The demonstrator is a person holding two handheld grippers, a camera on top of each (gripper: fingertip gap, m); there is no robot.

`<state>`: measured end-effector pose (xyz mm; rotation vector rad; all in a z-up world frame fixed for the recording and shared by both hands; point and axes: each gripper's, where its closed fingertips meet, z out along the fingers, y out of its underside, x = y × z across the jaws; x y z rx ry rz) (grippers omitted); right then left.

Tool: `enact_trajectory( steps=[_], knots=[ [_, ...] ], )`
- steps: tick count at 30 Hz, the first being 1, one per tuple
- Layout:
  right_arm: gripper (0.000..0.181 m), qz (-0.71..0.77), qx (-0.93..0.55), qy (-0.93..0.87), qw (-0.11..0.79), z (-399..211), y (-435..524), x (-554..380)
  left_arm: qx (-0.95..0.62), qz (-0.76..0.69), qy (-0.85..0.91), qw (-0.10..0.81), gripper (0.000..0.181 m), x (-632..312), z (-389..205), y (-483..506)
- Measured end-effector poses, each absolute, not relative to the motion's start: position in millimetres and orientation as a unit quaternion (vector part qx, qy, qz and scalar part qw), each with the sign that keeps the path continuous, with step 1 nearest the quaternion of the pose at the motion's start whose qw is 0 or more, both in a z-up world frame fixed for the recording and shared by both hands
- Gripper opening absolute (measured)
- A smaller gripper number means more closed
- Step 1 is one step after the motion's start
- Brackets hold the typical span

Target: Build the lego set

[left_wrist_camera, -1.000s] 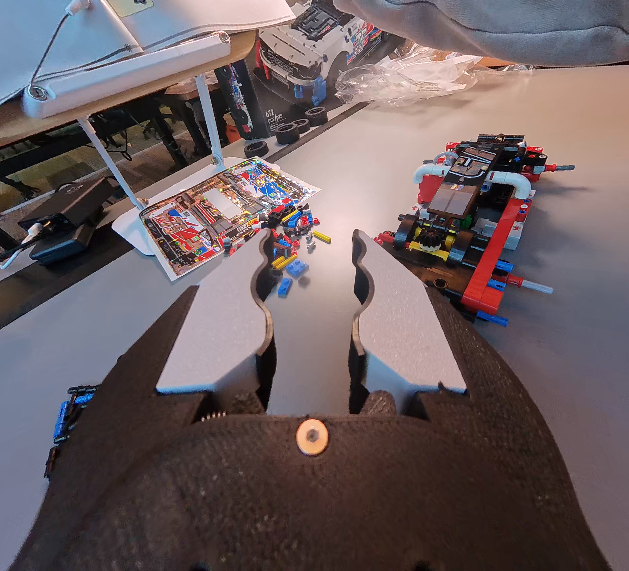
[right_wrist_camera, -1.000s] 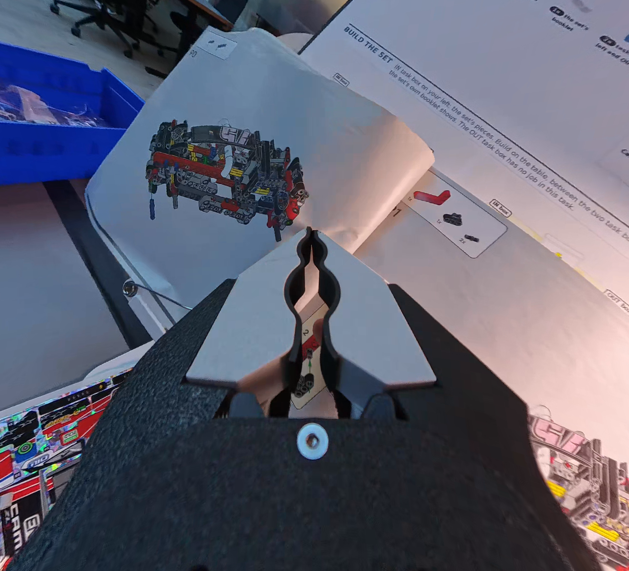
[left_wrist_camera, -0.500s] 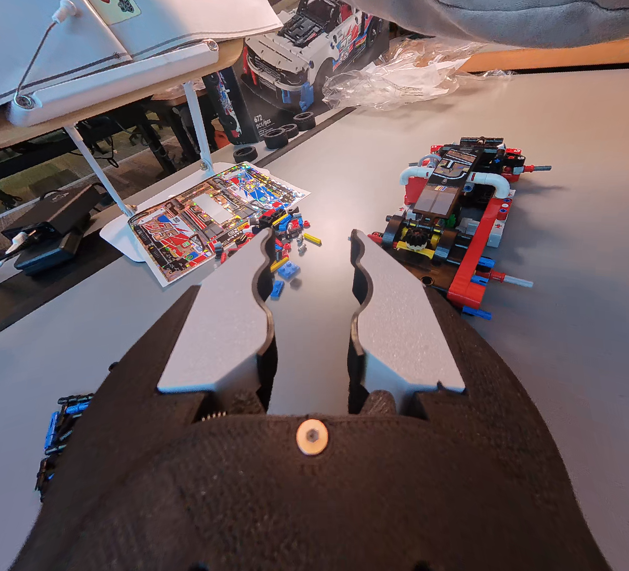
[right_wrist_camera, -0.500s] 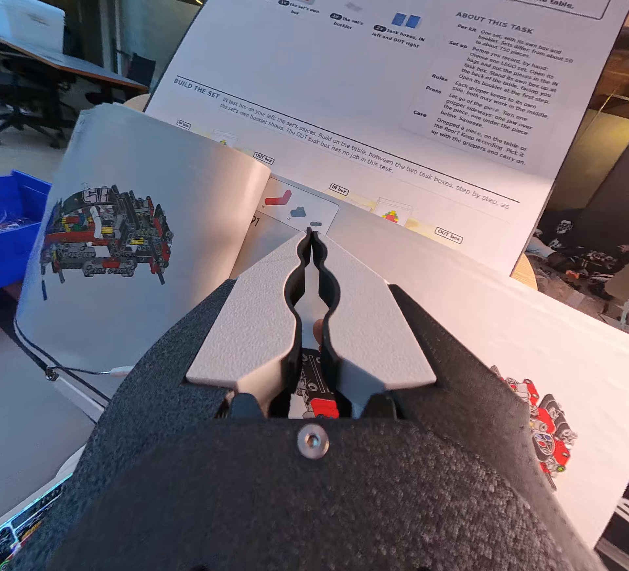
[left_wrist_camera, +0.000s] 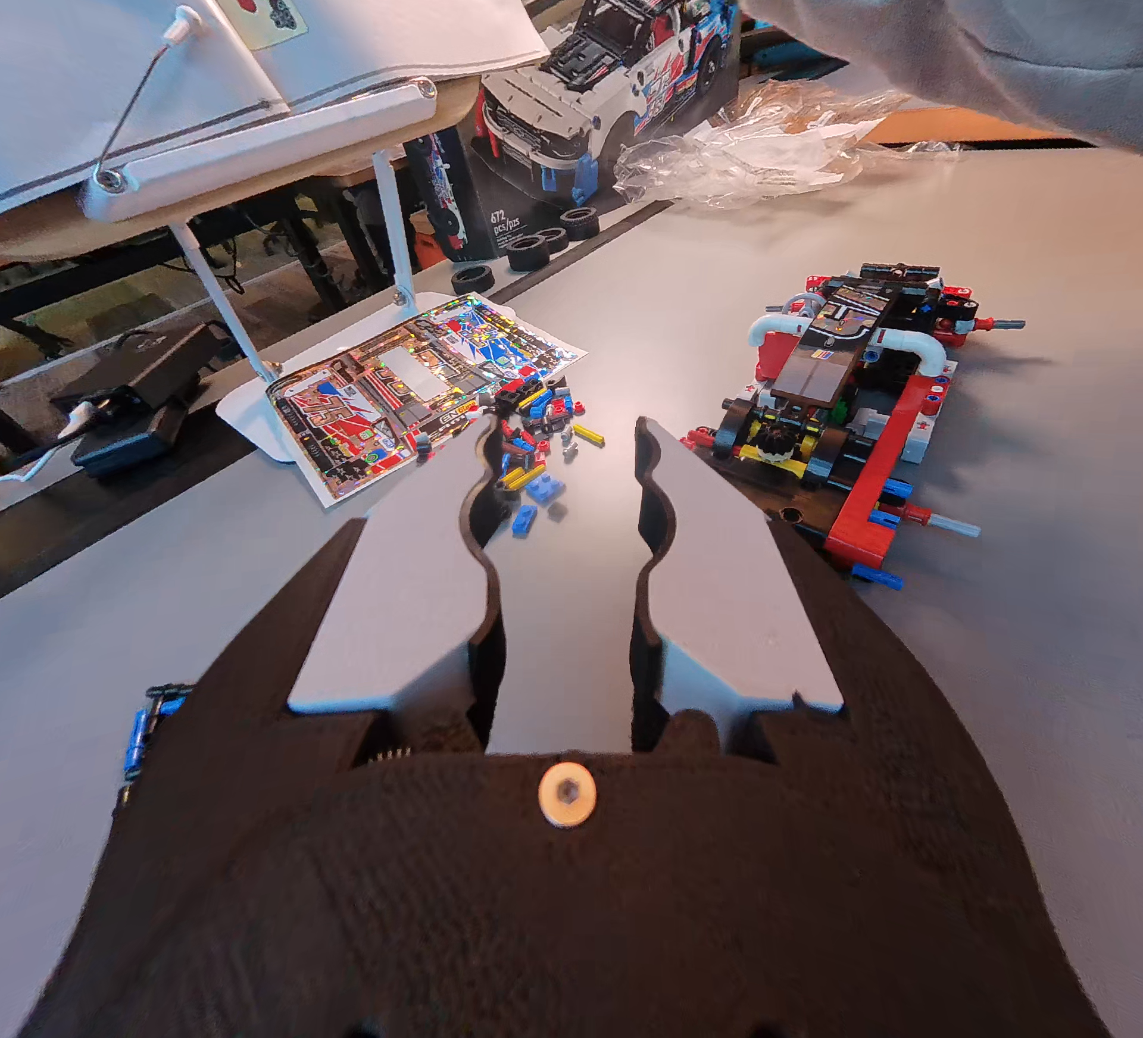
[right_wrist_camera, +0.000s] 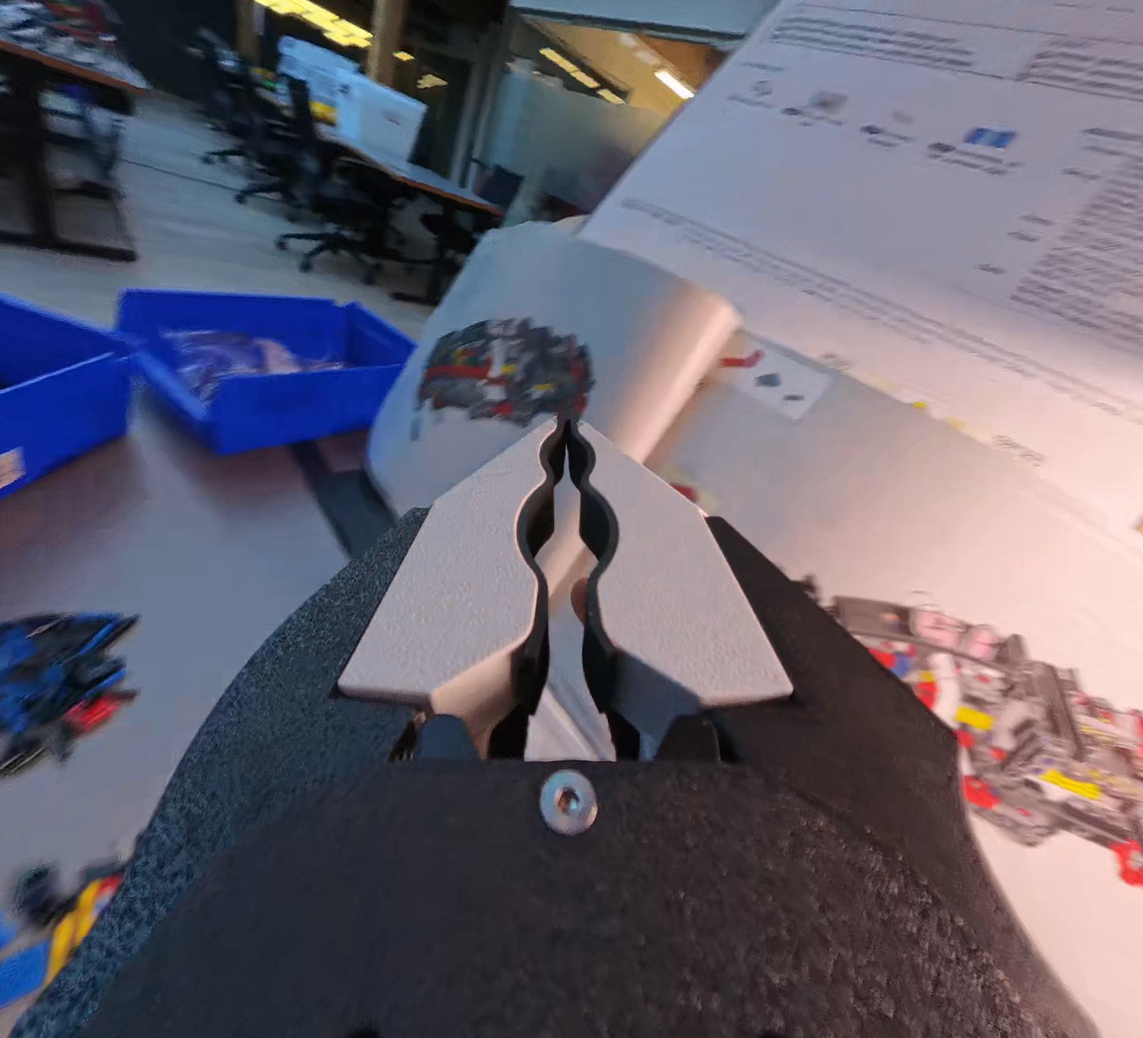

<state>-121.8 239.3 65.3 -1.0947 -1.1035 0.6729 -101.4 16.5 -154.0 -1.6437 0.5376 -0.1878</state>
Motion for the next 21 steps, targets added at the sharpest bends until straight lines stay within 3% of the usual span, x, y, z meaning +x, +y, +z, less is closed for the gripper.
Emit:
enact_trajectory(
  steps=[4,7,15,21],
  knots=[
    [0.000,0.329,-0.499,-0.592,0.541,-22,172,-96,-0.736,-0.057,0.213,0.640,0.035,-116,-154,19],
    [0.003,0.333,-0.525,-0.605,0.497,-73,146,-61,-0.742,-0.036,0.186,0.643,0.019,-135,-150,20],
    [0.005,0.318,-0.567,-0.649,0.396,-172,132,-9,-0.773,-0.060,0.140,0.616,0.008,-152,-166,27],
    [0.000,0.312,-0.565,-0.591,0.485,-153,151,-8,-0.798,-0.014,0.108,0.593,0.000,-180,-170,27]
  ],
)
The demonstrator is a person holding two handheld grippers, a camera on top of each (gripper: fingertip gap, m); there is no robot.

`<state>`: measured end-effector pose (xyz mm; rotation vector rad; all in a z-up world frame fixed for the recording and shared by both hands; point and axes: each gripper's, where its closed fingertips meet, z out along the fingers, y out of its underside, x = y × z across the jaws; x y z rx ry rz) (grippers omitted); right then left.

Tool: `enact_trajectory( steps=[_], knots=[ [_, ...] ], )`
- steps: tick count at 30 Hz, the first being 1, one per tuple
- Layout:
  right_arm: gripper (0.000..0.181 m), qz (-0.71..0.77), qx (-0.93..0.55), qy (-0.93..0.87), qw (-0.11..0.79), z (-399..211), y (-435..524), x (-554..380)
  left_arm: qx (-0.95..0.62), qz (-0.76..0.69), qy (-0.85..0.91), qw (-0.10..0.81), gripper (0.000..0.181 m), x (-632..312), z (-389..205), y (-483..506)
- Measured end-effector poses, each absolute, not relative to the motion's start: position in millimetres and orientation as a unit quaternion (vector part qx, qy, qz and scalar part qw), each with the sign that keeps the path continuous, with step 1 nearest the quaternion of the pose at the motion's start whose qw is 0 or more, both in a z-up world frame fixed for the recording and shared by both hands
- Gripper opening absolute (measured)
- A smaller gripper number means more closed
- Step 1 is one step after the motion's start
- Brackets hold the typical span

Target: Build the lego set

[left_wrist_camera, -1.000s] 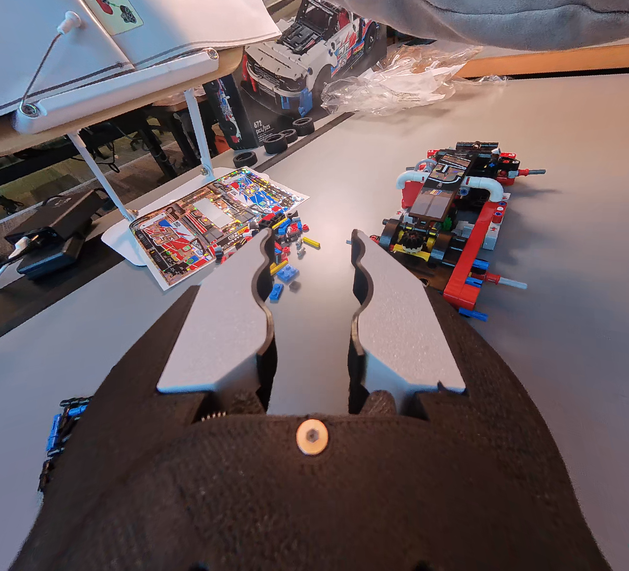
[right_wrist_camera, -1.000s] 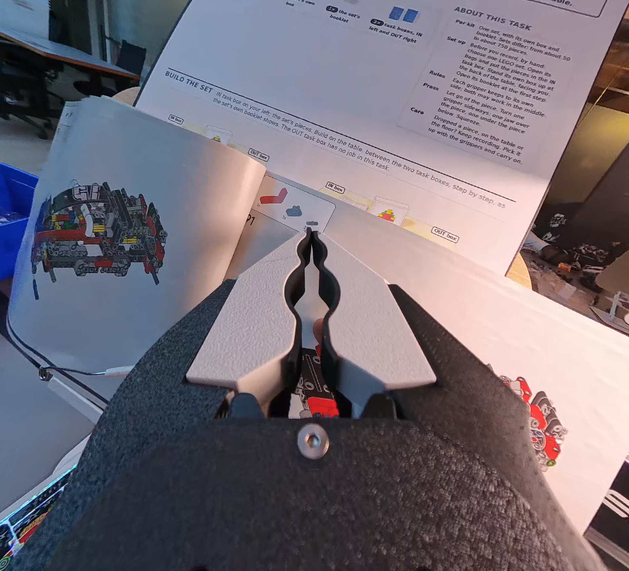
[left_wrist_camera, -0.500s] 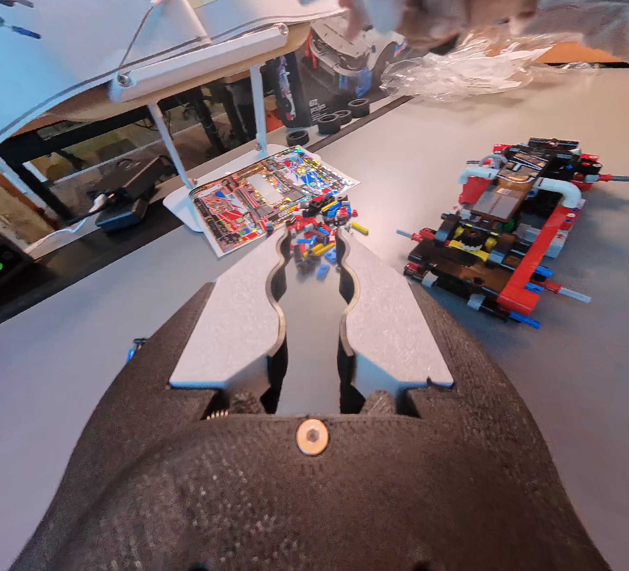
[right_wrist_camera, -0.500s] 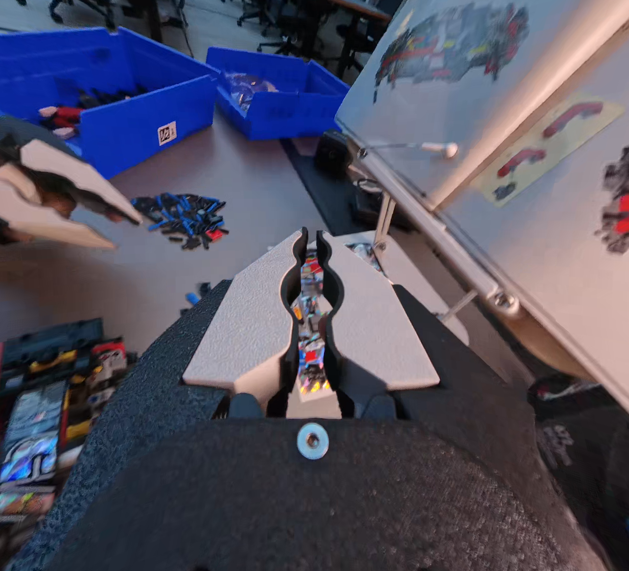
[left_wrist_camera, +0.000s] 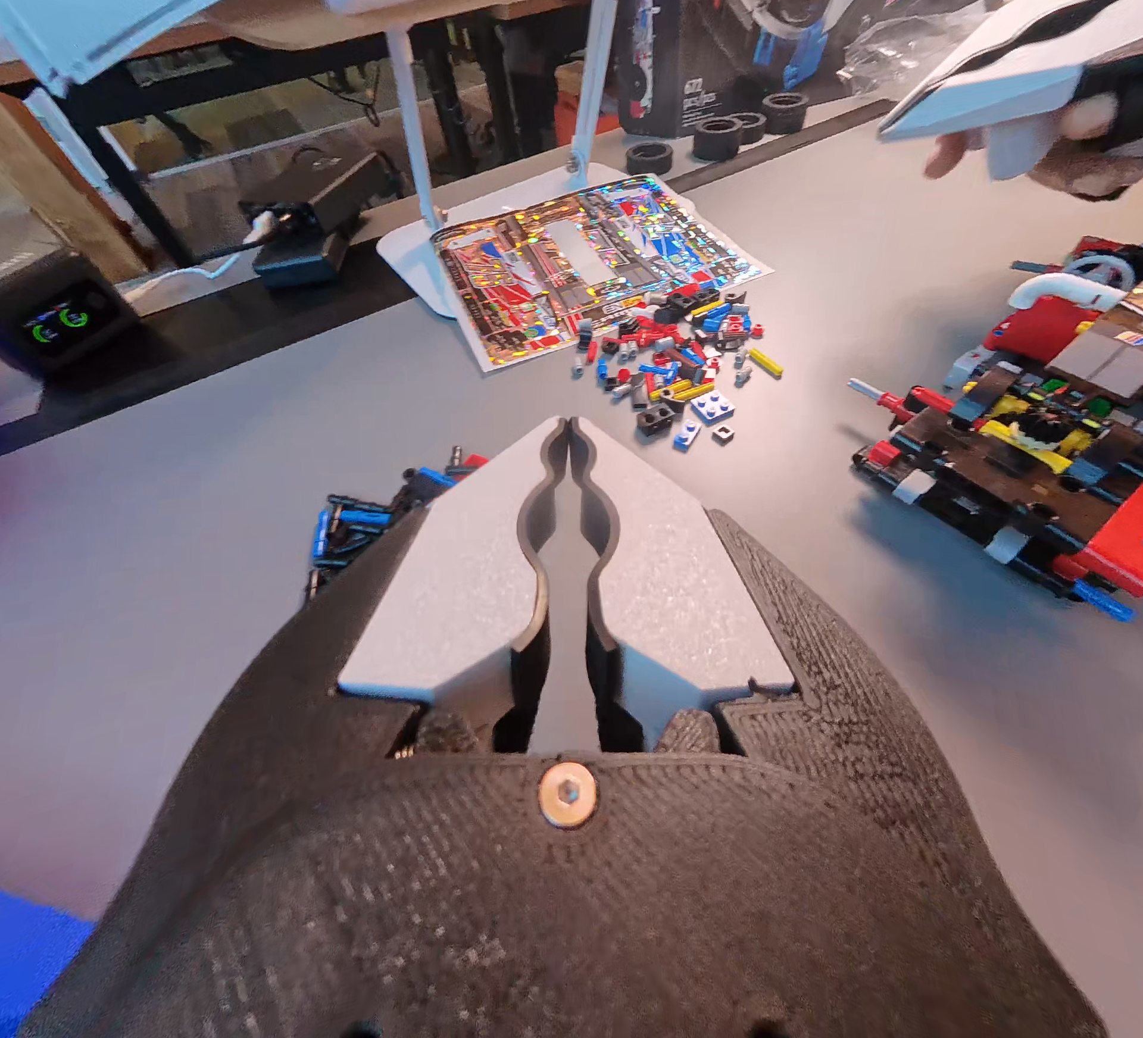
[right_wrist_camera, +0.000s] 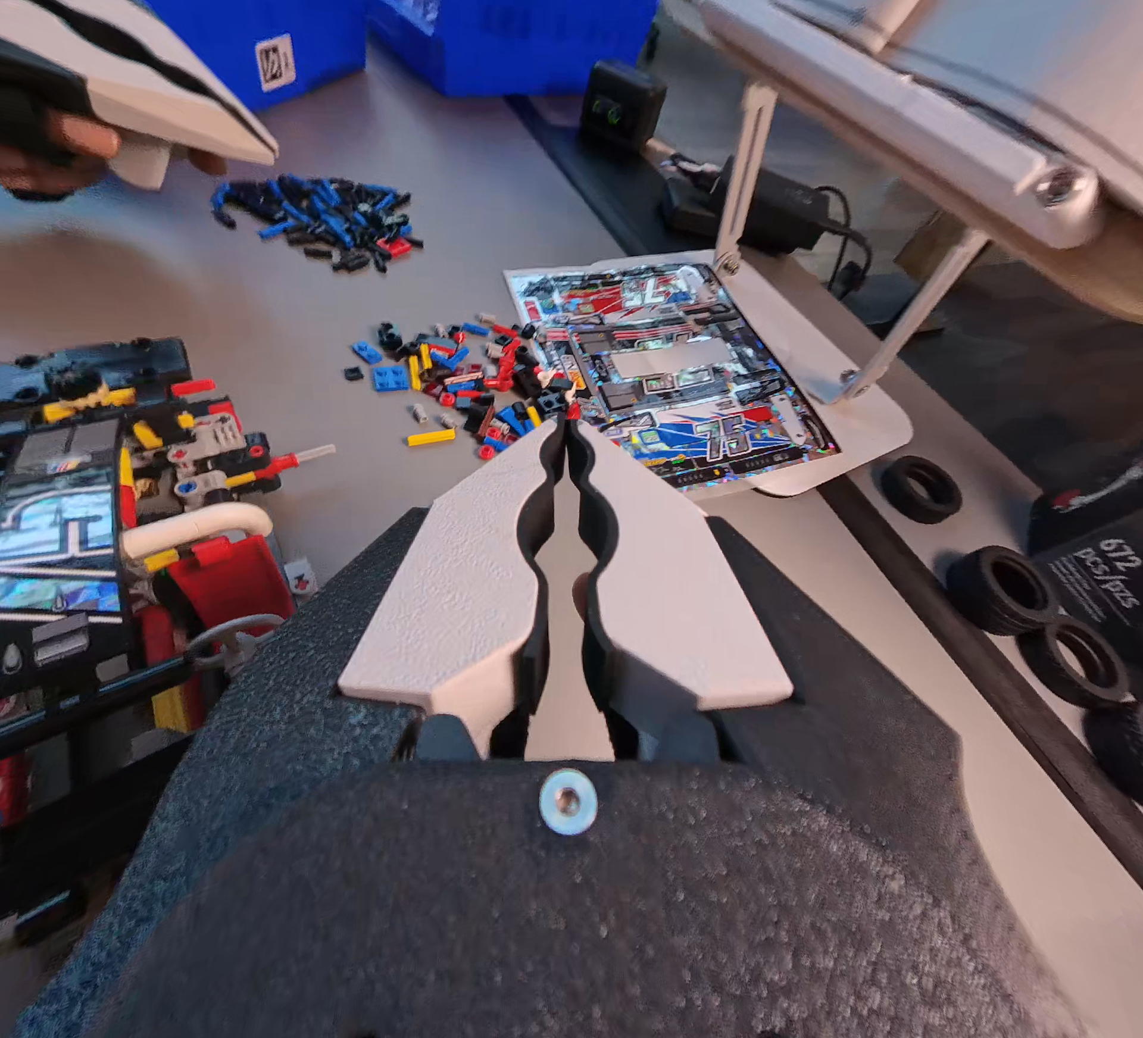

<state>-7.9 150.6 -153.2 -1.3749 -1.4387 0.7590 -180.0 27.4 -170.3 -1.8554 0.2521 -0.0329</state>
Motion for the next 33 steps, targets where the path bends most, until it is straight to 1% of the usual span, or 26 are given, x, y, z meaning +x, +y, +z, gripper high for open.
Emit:
enact_trajectory(
  steps=[3,5,7,8,10,12,14,16,19,22,33],
  knots=[
    [0.000,0.350,-0.560,-0.520,0.542,-125,149,9,-0.789,0.030,0.102,0.605,0.000,-197,-150,22],
    [0.000,0.362,-0.560,-0.485,0.565,-110,142,28,-0.775,0.070,0.106,0.619,0.000,-213,-122,14],
    [0.000,0.367,-0.568,-0.464,0.572,-101,132,47,-0.785,0.079,0.139,0.598,0.000,-222,-102,10],
    [0.001,0.377,-0.573,-0.458,0.566,-99,123,56,-0.795,0.072,0.168,0.578,0.003,-223,-97,10],
    [0.005,0.397,-0.586,-0.453,0.543,-100,104,69,-0.828,0.059,0.223,0.512,0.012,-226,-99,14],
    [0.006,0.404,-0.592,-0.453,0.531,-102,87,79,-0.864,0.032,0.279,0.419,0.020,-227,-120,22],
    [0.005,0.417,-0.590,-0.459,0.517,-105,69,85,-0.878,-0.012,0.338,0.339,0.017,-223,-146,32],
    [0.005,0.421,-0.588,-0.464,0.512,-107,55,86,-0.886,-0.032,0.381,0.263,0.019,-223,-175,41],
    [0.003,0.406,-0.585,-0.470,0.521,-112,43,89,-0.870,-0.023,0.454,0.189,0.018,-229,-212,53],
    [0.002,0.395,-0.598,-0.472,0.514,-121,38,96,-0.859,-0.029,0.482,0.167,0.018,-232,-227,63],
    [0.002,0.386,-0.619,-0.452,0.513,-131,43,105,-0.845,-0.046,0.508,0.162,0.004,-229,-241,71]
  ],
)
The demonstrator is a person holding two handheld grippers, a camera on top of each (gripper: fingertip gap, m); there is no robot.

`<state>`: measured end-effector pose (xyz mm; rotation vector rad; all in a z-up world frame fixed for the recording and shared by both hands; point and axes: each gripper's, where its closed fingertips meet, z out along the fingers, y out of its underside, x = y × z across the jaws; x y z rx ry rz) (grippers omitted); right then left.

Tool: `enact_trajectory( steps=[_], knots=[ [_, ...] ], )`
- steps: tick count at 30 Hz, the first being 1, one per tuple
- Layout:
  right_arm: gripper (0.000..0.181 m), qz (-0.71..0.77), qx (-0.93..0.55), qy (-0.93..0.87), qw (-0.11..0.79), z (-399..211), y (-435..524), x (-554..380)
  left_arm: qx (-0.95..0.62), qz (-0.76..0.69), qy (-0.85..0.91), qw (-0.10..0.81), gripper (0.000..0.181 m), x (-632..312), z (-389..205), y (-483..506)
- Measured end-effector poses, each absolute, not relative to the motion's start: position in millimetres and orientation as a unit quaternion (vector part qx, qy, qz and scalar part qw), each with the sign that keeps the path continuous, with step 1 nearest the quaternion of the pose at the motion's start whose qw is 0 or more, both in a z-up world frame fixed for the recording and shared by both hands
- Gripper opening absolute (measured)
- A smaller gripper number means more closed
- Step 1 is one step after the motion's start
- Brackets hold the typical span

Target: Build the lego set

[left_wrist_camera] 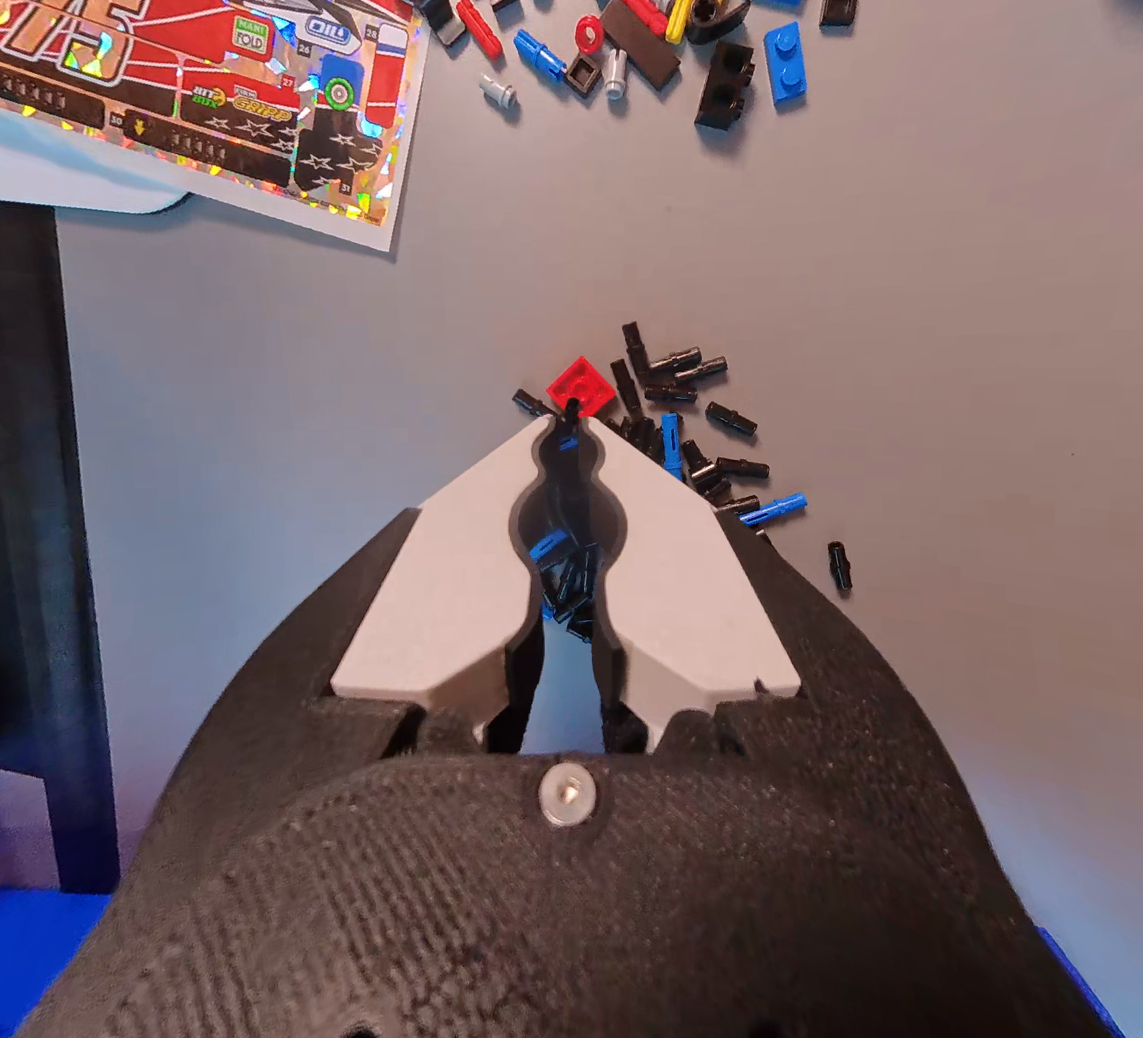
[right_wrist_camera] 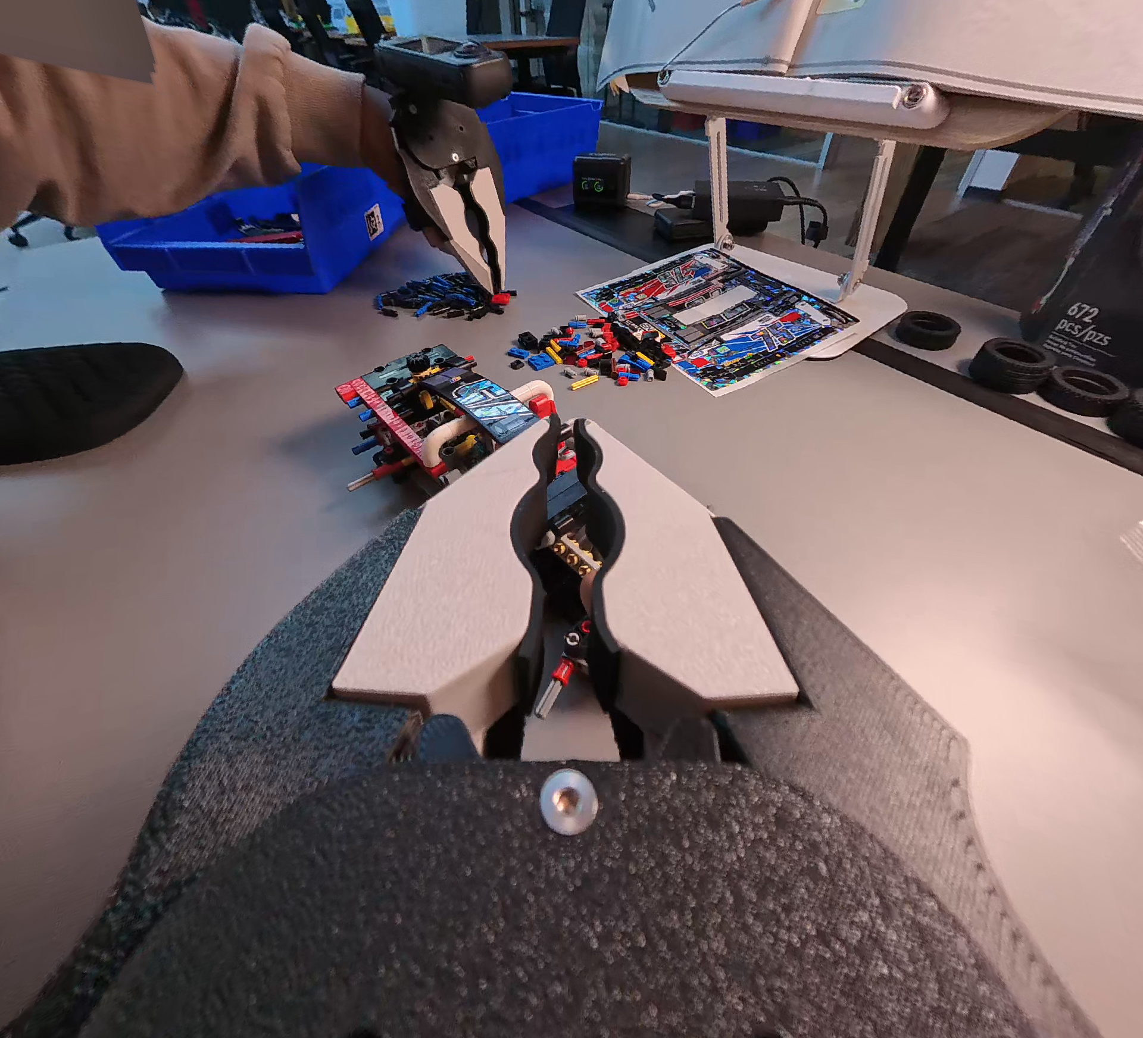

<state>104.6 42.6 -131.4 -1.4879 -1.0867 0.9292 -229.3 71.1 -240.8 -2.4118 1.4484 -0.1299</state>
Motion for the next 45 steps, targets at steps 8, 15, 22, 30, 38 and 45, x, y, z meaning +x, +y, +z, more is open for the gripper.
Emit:
enact_trajectory(
  steps=[8,15,22,30,38,45],
  knots=[
    [0.000,0.382,-0.615,-0.464,0.511,-131,39,98,-0.842,-0.062,0.499,0.197,0.002,-218,-227,71],
    [0.007,0.400,-0.560,-0.522,0.504,-101,15,46,-0.743,-0.329,0.458,0.361,0.002,-70,-119,25],
    [0.033,0.296,-0.424,-0.635,0.575,-78,-24,5,-0.705,-0.492,0.388,0.331,0.002,13,-88,-22],
    [0.014,0.174,-0.348,-0.703,0.596,-89,-44,12,-0.699,-0.550,0.365,0.277,0.002,31,-94,-45],
    [0.013,0.194,-0.434,-0.673,0.566,-95,-22,47,-0.713,-0.516,0.348,0.324,0.033,10,-89,-31],
    [0.014,0.181,-0.700,-0.611,0.321,-212,54,176,-0.856,-0.145,0.321,0.379,0.033,-150,-141,45]
  ],
)
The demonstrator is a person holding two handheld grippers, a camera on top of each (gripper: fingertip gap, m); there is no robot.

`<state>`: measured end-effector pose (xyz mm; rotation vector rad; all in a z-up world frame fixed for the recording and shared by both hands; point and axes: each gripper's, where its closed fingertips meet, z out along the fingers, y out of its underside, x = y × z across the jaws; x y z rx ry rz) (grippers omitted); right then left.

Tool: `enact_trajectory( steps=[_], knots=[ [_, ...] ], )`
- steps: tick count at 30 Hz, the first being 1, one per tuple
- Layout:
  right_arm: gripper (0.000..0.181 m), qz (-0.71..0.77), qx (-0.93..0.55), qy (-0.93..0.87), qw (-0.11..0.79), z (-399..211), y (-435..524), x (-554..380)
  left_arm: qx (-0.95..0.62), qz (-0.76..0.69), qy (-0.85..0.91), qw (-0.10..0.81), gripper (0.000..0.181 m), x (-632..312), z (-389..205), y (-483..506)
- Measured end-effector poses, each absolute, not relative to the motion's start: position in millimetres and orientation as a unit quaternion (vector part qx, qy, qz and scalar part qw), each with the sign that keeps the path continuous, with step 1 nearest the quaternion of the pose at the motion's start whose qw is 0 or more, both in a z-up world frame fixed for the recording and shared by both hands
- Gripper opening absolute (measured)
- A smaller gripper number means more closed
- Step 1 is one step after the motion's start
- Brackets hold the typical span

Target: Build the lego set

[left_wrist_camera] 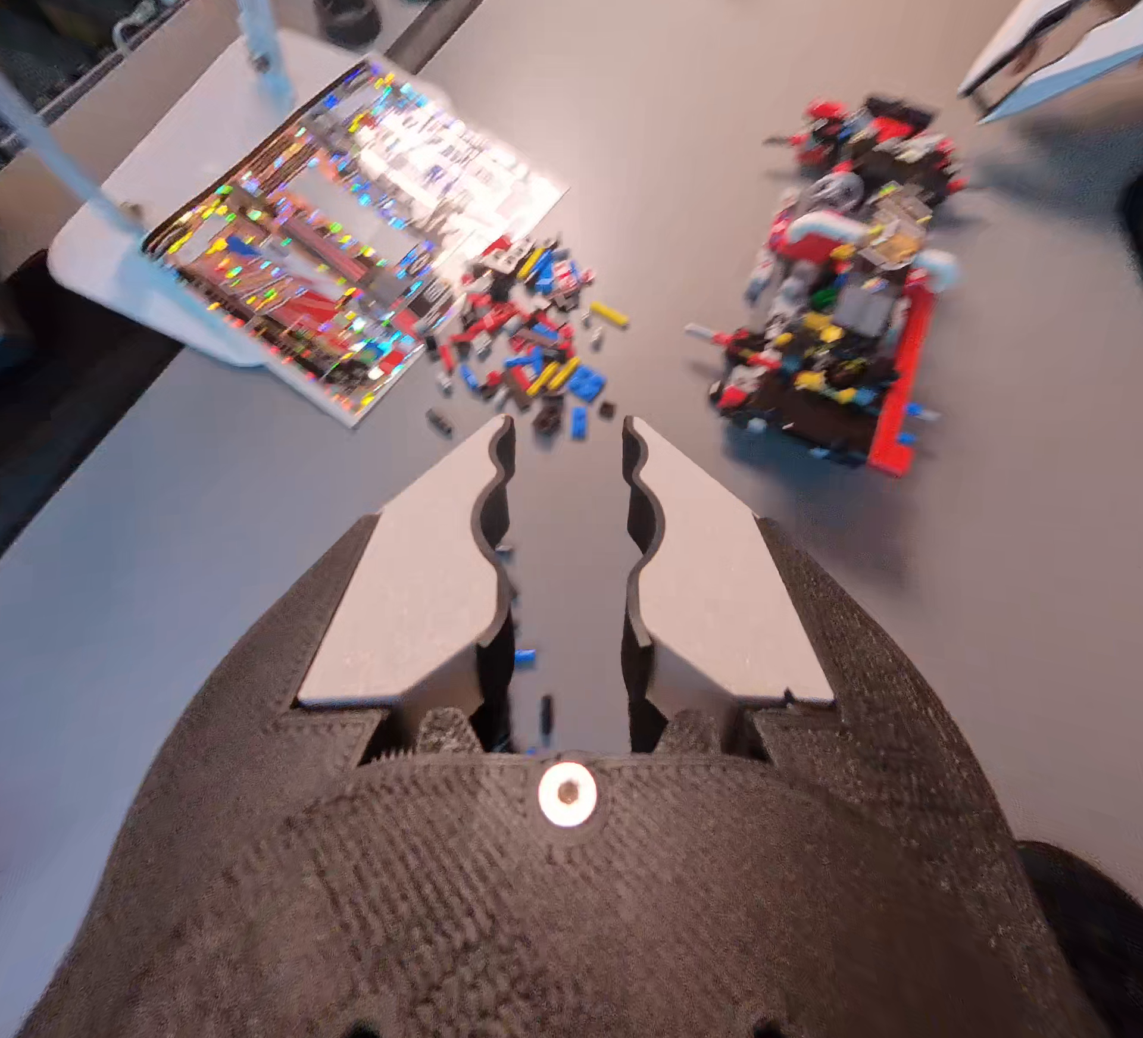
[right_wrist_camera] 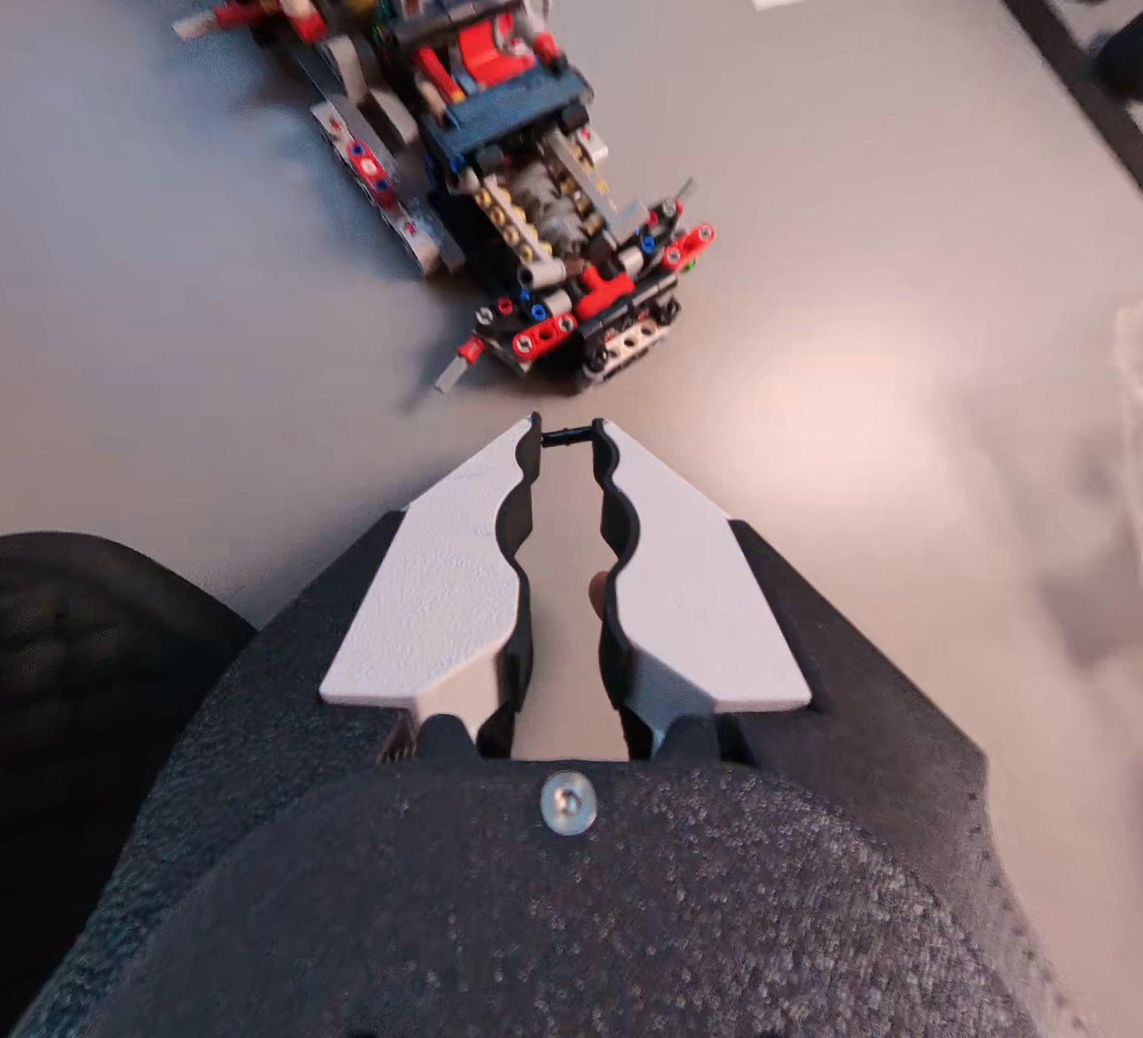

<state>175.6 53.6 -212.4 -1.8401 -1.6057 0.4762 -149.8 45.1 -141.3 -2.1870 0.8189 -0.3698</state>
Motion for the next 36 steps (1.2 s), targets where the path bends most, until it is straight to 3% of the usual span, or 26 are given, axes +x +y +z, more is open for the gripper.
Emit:
enact_trajectory(
  steps=[9,16,36],
  knots=[
    [0.014,0.178,-0.727,-0.614,0.251,-241,61,185,-0.901,-0.049,0.333,0.273,0.030,-204,-200,62],
    [0.027,0.214,-0.724,-0.580,0.305,-222,63,177,-0.904,-0.052,0.363,0.220,0.022,-214,-221,67],
    [0.017,0.248,-0.727,-0.511,0.386,-198,57,193,-0.896,-0.067,0.374,0.230,0.003,-172,-243,117]
  ],
)
